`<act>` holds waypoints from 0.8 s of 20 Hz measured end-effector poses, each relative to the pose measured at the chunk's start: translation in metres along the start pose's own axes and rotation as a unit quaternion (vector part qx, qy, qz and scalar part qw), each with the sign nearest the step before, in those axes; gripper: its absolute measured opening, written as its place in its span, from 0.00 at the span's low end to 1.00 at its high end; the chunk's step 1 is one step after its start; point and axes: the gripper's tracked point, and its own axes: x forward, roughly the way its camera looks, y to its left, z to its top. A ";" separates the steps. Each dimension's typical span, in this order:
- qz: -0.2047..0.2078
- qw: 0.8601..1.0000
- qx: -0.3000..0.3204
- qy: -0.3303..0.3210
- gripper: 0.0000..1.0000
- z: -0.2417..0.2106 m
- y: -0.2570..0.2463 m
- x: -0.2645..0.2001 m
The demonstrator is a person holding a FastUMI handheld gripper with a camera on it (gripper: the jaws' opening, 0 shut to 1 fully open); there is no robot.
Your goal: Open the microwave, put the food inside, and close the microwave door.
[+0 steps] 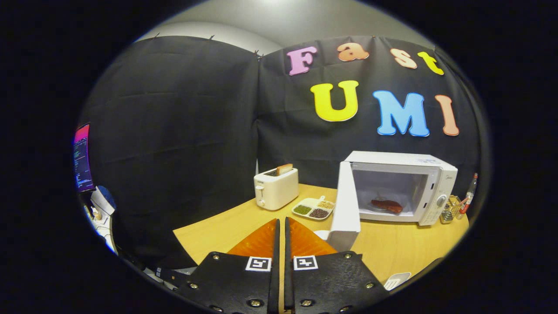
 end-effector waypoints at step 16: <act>-0.057 0.997 0.025 0.055 0.00 -0.036 -0.077 0.004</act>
